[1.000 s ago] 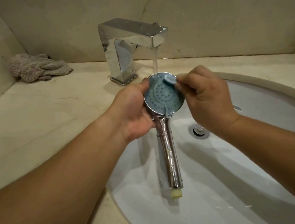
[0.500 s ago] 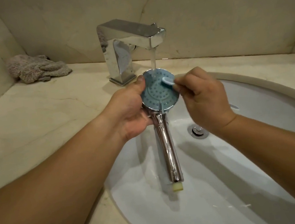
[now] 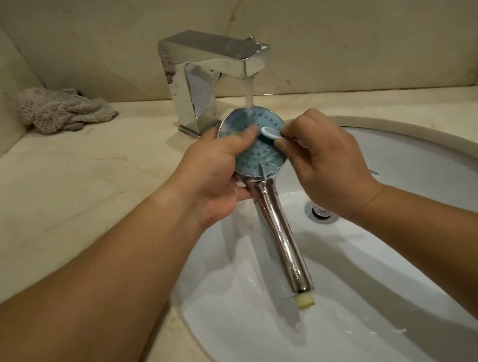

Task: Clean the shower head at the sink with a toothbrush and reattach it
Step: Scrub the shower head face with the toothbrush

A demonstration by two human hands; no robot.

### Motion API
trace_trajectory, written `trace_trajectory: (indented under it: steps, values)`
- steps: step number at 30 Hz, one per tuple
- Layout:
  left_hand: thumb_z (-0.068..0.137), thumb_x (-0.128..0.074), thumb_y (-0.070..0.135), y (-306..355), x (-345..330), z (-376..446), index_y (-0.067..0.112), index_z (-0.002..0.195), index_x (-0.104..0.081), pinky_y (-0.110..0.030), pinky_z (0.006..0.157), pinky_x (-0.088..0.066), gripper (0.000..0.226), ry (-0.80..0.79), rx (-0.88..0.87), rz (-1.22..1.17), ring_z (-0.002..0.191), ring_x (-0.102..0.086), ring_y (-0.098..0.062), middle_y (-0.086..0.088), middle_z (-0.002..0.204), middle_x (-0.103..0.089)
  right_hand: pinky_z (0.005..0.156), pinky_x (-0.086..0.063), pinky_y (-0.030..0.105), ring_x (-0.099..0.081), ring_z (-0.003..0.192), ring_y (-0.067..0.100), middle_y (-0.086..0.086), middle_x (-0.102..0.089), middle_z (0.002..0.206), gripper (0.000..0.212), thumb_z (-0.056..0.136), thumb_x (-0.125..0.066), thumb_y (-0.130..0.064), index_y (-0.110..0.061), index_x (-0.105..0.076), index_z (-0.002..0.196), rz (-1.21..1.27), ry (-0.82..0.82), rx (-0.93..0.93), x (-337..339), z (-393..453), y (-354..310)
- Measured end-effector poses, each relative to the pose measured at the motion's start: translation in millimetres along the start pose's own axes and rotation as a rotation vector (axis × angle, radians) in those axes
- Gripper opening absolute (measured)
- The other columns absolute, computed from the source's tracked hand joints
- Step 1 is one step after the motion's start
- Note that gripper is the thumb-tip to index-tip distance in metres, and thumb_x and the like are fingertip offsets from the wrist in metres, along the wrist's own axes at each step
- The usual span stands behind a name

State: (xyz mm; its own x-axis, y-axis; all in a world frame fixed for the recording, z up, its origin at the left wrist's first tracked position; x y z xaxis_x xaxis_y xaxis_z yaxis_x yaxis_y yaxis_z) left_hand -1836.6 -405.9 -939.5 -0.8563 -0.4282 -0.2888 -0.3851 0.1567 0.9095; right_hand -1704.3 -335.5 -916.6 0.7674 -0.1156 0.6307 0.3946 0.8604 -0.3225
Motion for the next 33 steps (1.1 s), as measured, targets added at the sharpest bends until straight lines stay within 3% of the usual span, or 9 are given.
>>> trace_trajectory:
  steps: [3, 8, 10, 14, 18, 22, 26, 29, 33]
  values:
    - [0.101, -0.061, 0.015, -2.4, 2.0, 2.2, 0.016, 0.13, -0.063, -0.061, 0.088, -0.059, 0.029, 0.033, 0.017, -0.034, 0.102, -0.076, -0.03, -0.01, 0.113, -0.079, 0.055, -0.031, 0.018, -0.038, 0.067, 0.011, -0.003, -0.046, 0.08, 0.015, 0.095, -0.057, -0.019, -0.007, -0.058, 0.087, 0.022, 0.025, -0.043, 5.9, -3.0, 5.2]
    - [0.103, -0.056, 0.013, -0.8, 7.7, 3.5, 0.016, 0.128, -0.062, -0.061, 0.087, -0.059, 0.026, 0.079, 0.015, -0.053, 0.1, -0.076, -0.031, -0.01, 0.11, -0.079, 0.05, -0.042, 0.036, -0.046, 0.064, 0.023, 0.01, -0.054, 0.077, 0.015, 0.093, -0.057, -0.01, 0.0, -0.061, 0.084, -0.023, -0.026, 0.107, -7.2, -14.0, -8.1]
    - [0.103, -0.057, 0.011, -0.4, 8.3, 4.4, 0.015, 0.126, -0.063, -0.061, 0.086, -0.059, 0.025, 0.082, 0.018, -0.077, 0.1, -0.076, -0.031, -0.01, 0.11, -0.079, 0.051, -0.042, 0.038, -0.044, 0.064, 0.021, 0.006, -0.052, 0.077, 0.014, 0.095, -0.057, -0.012, -0.002, -0.06, 0.085, -0.006, 0.05, 0.008, 0.6, -7.0, 3.8]
    - [0.102, -0.058, 0.012, -1.6, 7.8, 4.8, 0.016, 0.126, -0.063, -0.06, 0.083, -0.061, 0.025, 0.086, 0.031, -0.056, 0.097, -0.077, -0.031, -0.01, 0.109, -0.079, 0.049, -0.042, 0.037, -0.046, 0.064, 0.023, 0.01, -0.054, 0.076, 0.021, 0.095, -0.053, -0.015, 0.0, -0.061, 0.083, -0.04, -0.055, 0.172, -10.2, -19.6, -11.7]
    - [0.102, -0.059, 0.012, -2.2, 6.9, 5.0, 0.014, 0.129, -0.062, -0.061, 0.083, -0.06, 0.028, 0.075, 0.032, -0.067, 0.101, -0.076, -0.032, -0.011, 0.113, -0.078, 0.051, -0.043, 0.04, -0.045, 0.064, 0.023, 0.006, -0.052, 0.076, 0.015, 0.095, -0.056, -0.012, -0.003, -0.06, 0.084, -0.032, 0.054, -0.023, 3.0, -4.5, 11.8]
    - [0.102, -0.059, 0.012, -1.5, 7.9, 4.2, 0.015, 0.129, -0.061, -0.06, 0.084, -0.06, 0.028, 0.08, 0.023, -0.039, 0.098, -0.077, -0.032, -0.011, 0.111, -0.079, 0.047, -0.042, 0.037, -0.047, 0.063, 0.025, 0.011, -0.055, 0.076, 0.014, 0.092, -0.056, -0.009, 0.0, -0.062, 0.083, -0.064, -0.067, 0.177, -9.0, -18.2, -10.6]
    - [0.101, -0.06, 0.011, -1.3, 7.6, 5.5, 0.015, 0.13, -0.062, -0.063, 0.087, -0.058, 0.03, 0.074, 0.018, -0.042, 0.1, -0.077, -0.032, -0.011, 0.112, -0.078, 0.049, -0.042, 0.038, -0.045, 0.064, 0.023, 0.008, -0.054, 0.077, 0.013, 0.094, -0.056, -0.01, -0.003, -0.059, 0.083, -0.053, 0.044, 0.014, 2.0, -3.6, 6.4]
    - [0.101, -0.059, 0.011, -1.5, 7.8, 5.6, 0.016, 0.131, -0.06, -0.062, 0.085, -0.06, 0.03, 0.079, 0.013, -0.034, 0.097, -0.077, -0.031, -0.01, 0.111, -0.079, 0.048, -0.042, 0.036, -0.046, 0.065, 0.023, 0.011, -0.055, 0.076, 0.009, 0.09, -0.059, -0.004, -0.001, -0.061, 0.081, -0.09, -0.08, 0.182, -11.6, -18.5, -15.1]
    - [0.101, -0.06, 0.011, -1.0, 8.0, 6.2, 0.016, 0.131, -0.061, -0.062, 0.084, -0.06, 0.031, 0.072, 0.015, -0.046, 0.101, -0.076, -0.032, -0.011, 0.113, -0.078, 0.049, -0.041, 0.039, -0.045, 0.064, 0.022, 0.009, -0.053, 0.077, 0.013, 0.092, -0.057, -0.009, -0.003, -0.06, 0.082, -0.073, 0.067, 0.007, 3.2, 0.2, 6.2]
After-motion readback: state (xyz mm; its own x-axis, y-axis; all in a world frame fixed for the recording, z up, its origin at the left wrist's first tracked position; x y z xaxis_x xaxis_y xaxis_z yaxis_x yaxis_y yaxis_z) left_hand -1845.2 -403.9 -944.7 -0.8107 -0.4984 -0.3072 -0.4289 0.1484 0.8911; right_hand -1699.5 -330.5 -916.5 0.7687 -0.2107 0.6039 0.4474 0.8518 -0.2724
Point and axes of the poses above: each hand's wrist, its own z-axis towards the middle knuckle, its own x-axis out of the back of the hand, y = z × x, the point moved 6 cm from there along z, towards the middle knuckle
